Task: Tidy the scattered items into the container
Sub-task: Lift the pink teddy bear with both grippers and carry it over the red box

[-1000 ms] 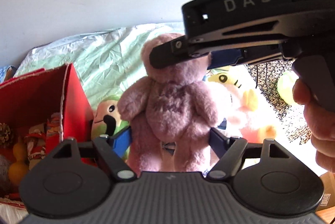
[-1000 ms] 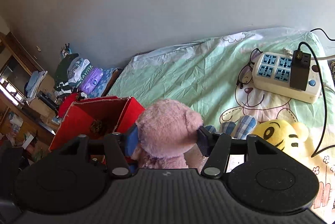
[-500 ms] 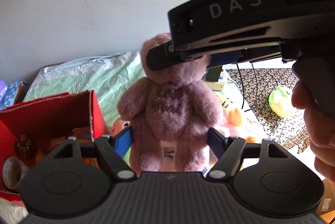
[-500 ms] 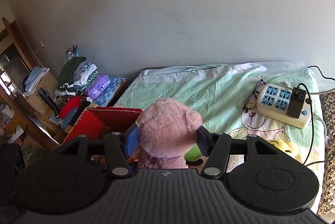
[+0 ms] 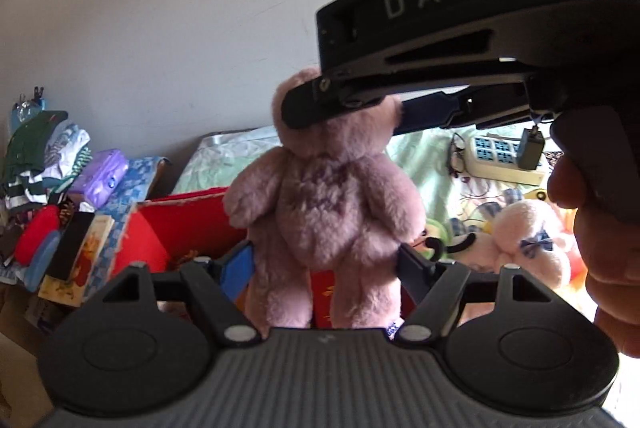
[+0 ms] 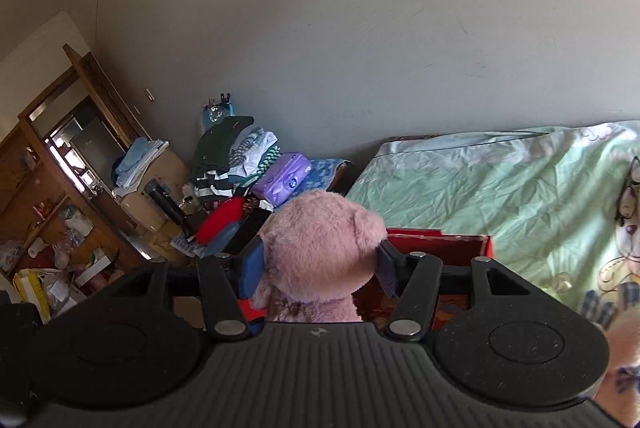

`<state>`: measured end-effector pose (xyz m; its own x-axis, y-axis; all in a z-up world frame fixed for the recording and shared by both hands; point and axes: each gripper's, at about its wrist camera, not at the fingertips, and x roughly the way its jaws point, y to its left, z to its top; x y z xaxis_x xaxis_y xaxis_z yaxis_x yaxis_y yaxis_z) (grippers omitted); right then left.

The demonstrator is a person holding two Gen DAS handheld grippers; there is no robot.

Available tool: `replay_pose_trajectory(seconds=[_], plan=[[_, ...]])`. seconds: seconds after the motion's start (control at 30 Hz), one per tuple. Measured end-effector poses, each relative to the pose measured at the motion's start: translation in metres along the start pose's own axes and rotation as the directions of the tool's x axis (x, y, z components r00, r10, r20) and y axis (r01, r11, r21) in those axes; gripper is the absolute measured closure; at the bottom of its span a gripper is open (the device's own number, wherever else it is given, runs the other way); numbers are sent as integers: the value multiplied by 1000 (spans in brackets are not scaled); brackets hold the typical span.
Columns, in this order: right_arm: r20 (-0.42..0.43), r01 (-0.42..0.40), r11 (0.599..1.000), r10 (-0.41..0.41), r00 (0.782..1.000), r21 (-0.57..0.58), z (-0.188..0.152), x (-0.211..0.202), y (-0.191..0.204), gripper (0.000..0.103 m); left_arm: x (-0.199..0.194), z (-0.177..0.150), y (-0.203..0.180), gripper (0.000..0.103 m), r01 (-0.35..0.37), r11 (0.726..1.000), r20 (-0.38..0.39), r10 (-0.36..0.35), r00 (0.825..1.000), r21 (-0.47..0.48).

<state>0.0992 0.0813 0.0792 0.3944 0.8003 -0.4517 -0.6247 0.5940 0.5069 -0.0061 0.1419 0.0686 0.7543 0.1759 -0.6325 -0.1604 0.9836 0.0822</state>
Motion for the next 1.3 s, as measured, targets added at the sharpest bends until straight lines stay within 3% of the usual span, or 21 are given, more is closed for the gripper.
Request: replay_pose_trajectory(seconds=[0.33, 0.6, 0.8, 1.03, 1.2, 1.3], plan=[[-125, 3, 993, 11, 992, 114, -15, 122, 21, 44, 51, -19, 117, 28, 2, 1000, -147, -4, 989, -18], [-241, 69, 987, -33, 970, 145, -29, 170, 22, 44, 84, -35, 155, 32, 65, 998, -225, -67, 972, -17], [-270, 99, 964, -29, 962, 249, -35, 186, 5, 44, 80, -36, 161, 28, 111, 994, -198, -106, 974, 15], [-350, 153, 955, -57, 935, 253, -38, 205, 0, 43, 63, -38, 178, 29, 208, 978, -158, -206, 966, -4], [-390, 184, 958, -86, 917, 221, -45, 217, 2, 43, 57, -31, 188, 30, 186, 982, -123, -186, 975, -11], [-396, 191, 955, -90, 914, 225, -44, 220, 1, 39, 59, -27, 196, 31, 201, 978, -124, -206, 971, -53]])
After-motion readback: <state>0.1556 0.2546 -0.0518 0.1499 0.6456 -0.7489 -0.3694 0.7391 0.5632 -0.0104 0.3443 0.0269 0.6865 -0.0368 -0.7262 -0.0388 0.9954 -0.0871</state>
